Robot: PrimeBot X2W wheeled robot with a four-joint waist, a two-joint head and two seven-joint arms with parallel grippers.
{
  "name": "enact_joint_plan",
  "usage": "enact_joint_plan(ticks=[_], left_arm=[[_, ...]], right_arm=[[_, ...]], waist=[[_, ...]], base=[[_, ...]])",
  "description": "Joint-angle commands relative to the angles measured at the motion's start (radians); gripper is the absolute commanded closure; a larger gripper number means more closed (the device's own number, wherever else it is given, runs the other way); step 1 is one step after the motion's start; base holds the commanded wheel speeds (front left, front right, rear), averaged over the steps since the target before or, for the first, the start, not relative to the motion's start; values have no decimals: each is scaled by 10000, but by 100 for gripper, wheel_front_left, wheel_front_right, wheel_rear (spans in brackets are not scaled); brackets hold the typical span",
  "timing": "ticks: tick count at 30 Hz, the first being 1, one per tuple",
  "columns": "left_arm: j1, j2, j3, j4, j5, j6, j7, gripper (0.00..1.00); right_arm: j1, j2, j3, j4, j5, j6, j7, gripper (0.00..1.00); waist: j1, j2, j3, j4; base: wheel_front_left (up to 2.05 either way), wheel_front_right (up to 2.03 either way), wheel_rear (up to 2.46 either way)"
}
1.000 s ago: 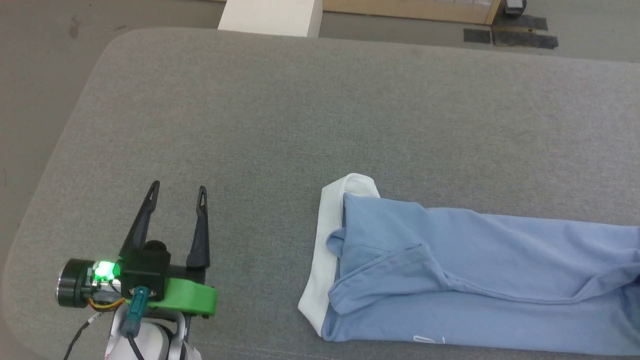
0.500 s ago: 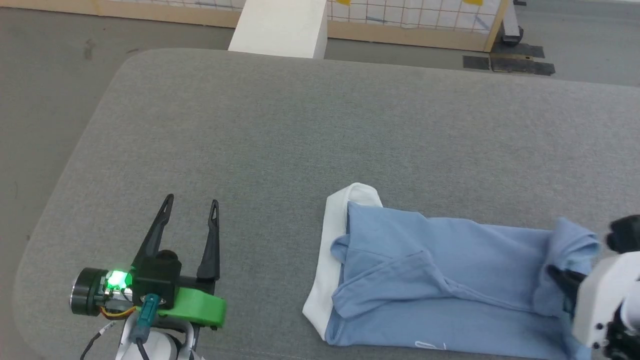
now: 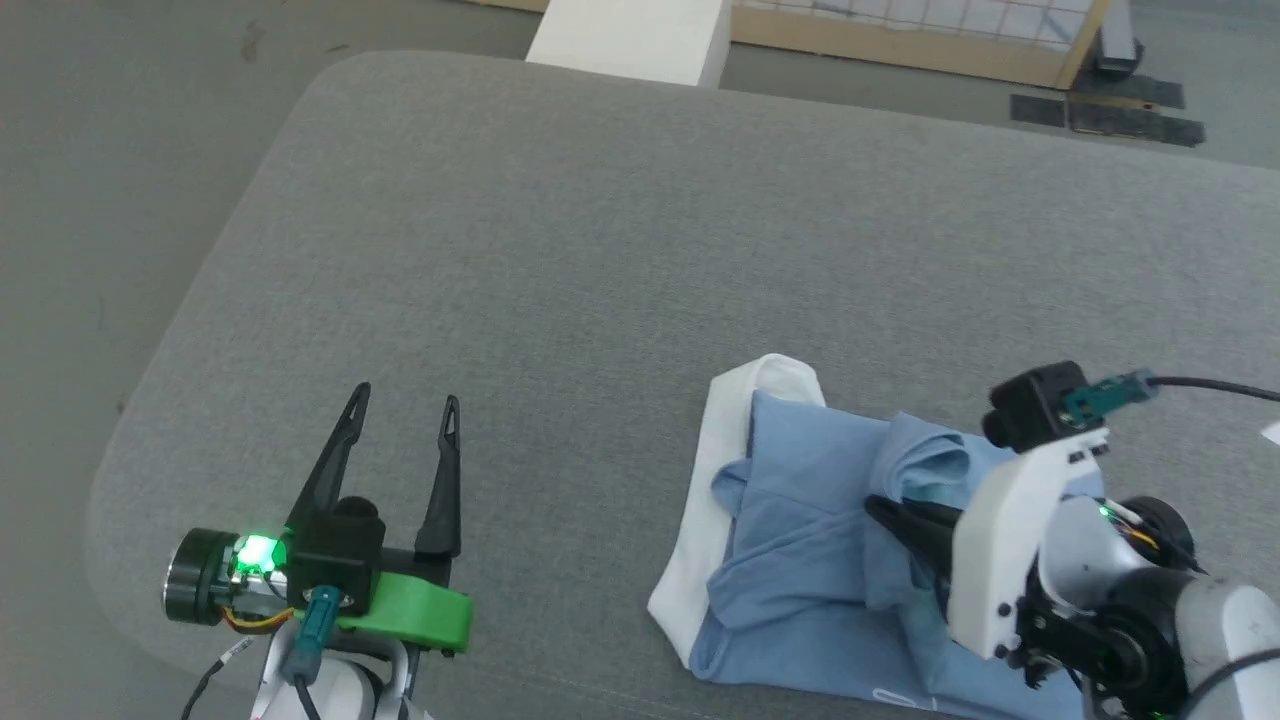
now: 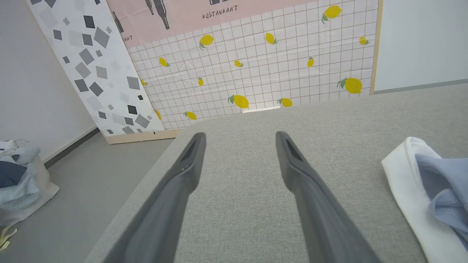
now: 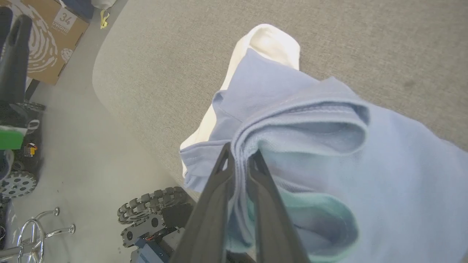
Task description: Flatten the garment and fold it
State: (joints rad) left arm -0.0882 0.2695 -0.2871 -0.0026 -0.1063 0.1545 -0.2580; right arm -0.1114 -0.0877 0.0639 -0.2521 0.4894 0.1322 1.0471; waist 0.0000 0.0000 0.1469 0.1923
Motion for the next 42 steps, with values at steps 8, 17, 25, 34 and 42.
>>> enact_joint_plan(ticks=[8, 17, 25, 34, 42], left_arm=[[-251, -262, 56, 42, 207, -149, -38, 0], [-278, -456, 114, 72, 329, -249, -38, 0], [-177, -496, 251, 176, 373, -310, -38, 0], [-194, -461, 457, 234, 299, -473, -38, 0], [-104, -468, 695, 237, 117, -554, -38, 0]], right_arm=[[-699, 328, 542, 1032, -561, -15, -329, 100], [-1118, 371, 1023, 1994, -338, -15, -1279, 0], [-1710, 126, 1622, 1907, -462, -15, -1908, 0], [-3291, -3349, 2678, 1805, -1065, -15, -5259, 0], [-3360, -5348, 2099, 2662, -1670, -15, -8573, 0]], waist=[[0, 0, 413, 765], [0, 0, 527, 1014], [0, 0, 290, 650], [0, 0, -53, -306], [0, 0, -215, -1096]], base=[[0, 0, 0], [0, 0, 0], [0, 0, 0], [0, 0, 0], [0, 0, 0]])
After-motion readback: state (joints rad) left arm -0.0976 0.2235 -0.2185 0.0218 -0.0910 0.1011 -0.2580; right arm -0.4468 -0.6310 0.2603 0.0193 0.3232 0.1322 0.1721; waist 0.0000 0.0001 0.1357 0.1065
